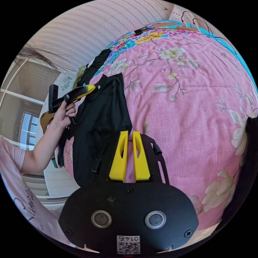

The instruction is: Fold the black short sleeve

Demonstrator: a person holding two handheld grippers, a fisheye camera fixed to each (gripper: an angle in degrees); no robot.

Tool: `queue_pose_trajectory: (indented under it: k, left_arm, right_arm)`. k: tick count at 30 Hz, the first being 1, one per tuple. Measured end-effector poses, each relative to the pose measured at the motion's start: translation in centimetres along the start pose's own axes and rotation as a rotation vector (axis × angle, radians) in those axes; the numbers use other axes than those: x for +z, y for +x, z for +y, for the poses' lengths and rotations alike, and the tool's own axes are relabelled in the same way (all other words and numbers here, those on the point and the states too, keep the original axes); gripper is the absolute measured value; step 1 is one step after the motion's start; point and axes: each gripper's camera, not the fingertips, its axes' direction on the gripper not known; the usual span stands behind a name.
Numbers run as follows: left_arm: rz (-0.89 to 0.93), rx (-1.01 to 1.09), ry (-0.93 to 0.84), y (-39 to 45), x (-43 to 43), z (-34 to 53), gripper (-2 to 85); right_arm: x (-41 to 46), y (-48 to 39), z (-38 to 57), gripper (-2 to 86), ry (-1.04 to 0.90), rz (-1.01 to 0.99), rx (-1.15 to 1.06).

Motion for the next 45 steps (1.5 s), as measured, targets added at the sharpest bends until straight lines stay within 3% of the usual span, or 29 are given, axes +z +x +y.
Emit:
queue_pose_trajectory:
  k: [5,9,16,19,25,29,32,38,45]
  left_arm:
    - [-0.146,-0.242,0.141,-4.0,-9.5,11.4,5.0]
    - [-0.386,-0.509,0.351,-7.0,-17.1,20.6,5.5]
    - [-0.648,-0.730,0.402,-11.3,-23.6,27.5,6.5]
    - [-0.640,-0.714,0.380,-12.4,-23.9,28.2,8.1]
    - [-0.562,-0.732,0.339,-14.3,-23.9,29.6,6.5]
    - [-0.565,-0.697,0.342,-13.9,-24.6,30.4,3.9]
    - [-0.539,-0.669,0.355,-13.1,-25.5,30.9,0.0]
    - [-0.472,-0.423,0.513,-6.4,-28.3,30.8,-0.9]
    - [-0.269,-0.105,0.456,2.9,-25.7,28.2,-1.0]
  right_arm:
    - [-0.3,-4.7,-1.1,0.9,0.015,0.042,-0.076]
    - [4.5,-13.2,-5.1,0.5,-0.095,-0.097,-0.320]
    - [16.8,-32.6,-10.3,1.7,-0.292,-0.285,-0.744]
    - [20.7,-39.0,-11.3,3.6,-0.325,-0.248,-0.835]
    - [29.0,-45.9,-13.1,8.2,-0.441,-0.168,-0.781]
    - [30.9,-46.7,-13.1,2.7,-0.408,-0.064,-0.766]
    - [28.0,-45.1,-14.0,1.2,-0.382,-0.188,-0.735]
    - [16.0,-34.7,-14.1,0.4,-0.154,-0.396,-0.591]
    - [6.8,-23.6,-10.7,0.3,-0.089,-0.330,-0.428]
